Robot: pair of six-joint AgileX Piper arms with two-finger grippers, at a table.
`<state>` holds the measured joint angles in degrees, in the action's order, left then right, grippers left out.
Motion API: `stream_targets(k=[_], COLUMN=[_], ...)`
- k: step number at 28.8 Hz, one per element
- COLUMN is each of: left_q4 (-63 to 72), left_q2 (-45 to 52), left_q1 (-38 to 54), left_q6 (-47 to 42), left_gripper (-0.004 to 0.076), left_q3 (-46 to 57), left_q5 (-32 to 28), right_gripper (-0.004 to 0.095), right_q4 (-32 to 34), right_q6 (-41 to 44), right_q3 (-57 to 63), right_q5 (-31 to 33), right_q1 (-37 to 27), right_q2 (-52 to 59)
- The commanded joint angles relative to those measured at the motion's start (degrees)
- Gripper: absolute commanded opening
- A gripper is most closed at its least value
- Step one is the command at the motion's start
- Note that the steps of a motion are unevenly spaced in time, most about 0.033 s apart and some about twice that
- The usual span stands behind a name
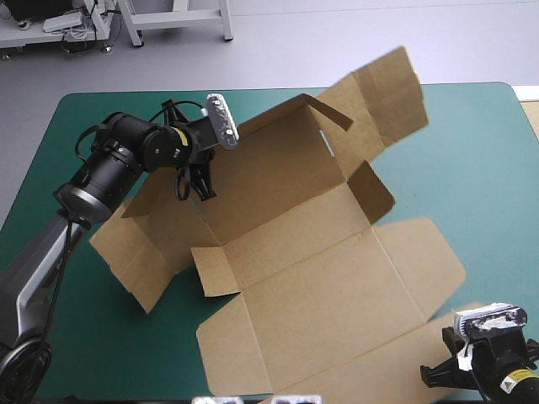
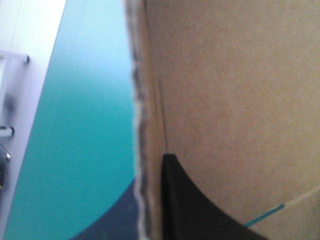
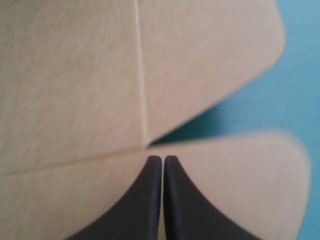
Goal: Fold the box
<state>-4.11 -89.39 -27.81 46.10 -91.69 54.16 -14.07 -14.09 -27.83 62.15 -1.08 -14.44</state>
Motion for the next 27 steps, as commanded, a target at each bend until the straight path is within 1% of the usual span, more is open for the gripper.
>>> stream_targets(k=[1,5,8,14,18,20,22,24,25,26,27], left_q4=[-0.4,-0.7,-4.9,-18.0,-23.2,-26.8,-33.8,-42.2,-45.8,-53.8,-56.4], left_q2=[2.3,1.1,-0.3,-3.4,-4.1,-4.1,-4.1,-4.1,-4.1,-4.1,-4.1], left_q1=[-3.7,-8.3,-12.0,-18.6,-22.3,-23.9,-25.8,-28.2,-29.3,-31.5,-32.3], left_q6=[2.1,3.0,2.1,-6.7,-14.1,-19.0,-25.5,-32.1,-35.0,-41.9,-44.8], left_gripper=[-0.0009,-0.0009,-0.0009,-0.0009,-0.0009,-0.0009,-0.0009,-0.0009,-0.0009,-0.0009,-0.0009], left_q3=[-2.0,-2.0,-1.3,-1.2,-0.4,0.9,3.1,5.7,7.1,9.7,10.7], left_q5=[-6.9,-6.3,-6.6,-7.7,-8.0,-9.5,-11.2,-11.5,-11.3,-10.3,-9.8], right_gripper=[0.0000,0.0000,0.0000,0.0000,0.0000,0.0000,0.0000,0.0000,0.0000,0.0000,0.0000], right_q4=[-0.5,-0.2,0.8,0.7,1.9,3.0,4.3,5.8,6.8,9.8,10.8], right_q6=[-0.1,0.2,2.6,6.2,9.5,9.5,9.5,10.0,11.0,13.7,14.6], right_q3=[-1.5,-1.5,-1.7,-4.2,-7.6,-10.4,-14.2,-18.4,-20.9,-26.1,-28.1], right_q5=[-3.5,-3.7,-4.6,-11.3,-13.8,-15.8,-18.7,-20.5,-20.8,-20.4,-20.3], right_q1=[0.3,0.3,0.3,0.3,0.3,0.3,0.3,0.3,0.3,0.3,0.3], right_q2=[-0.6,-0.6,-0.6,-0.8,-3.6,-5.6,-8.4,-11.7,-14.0,-19.3,-22.1])
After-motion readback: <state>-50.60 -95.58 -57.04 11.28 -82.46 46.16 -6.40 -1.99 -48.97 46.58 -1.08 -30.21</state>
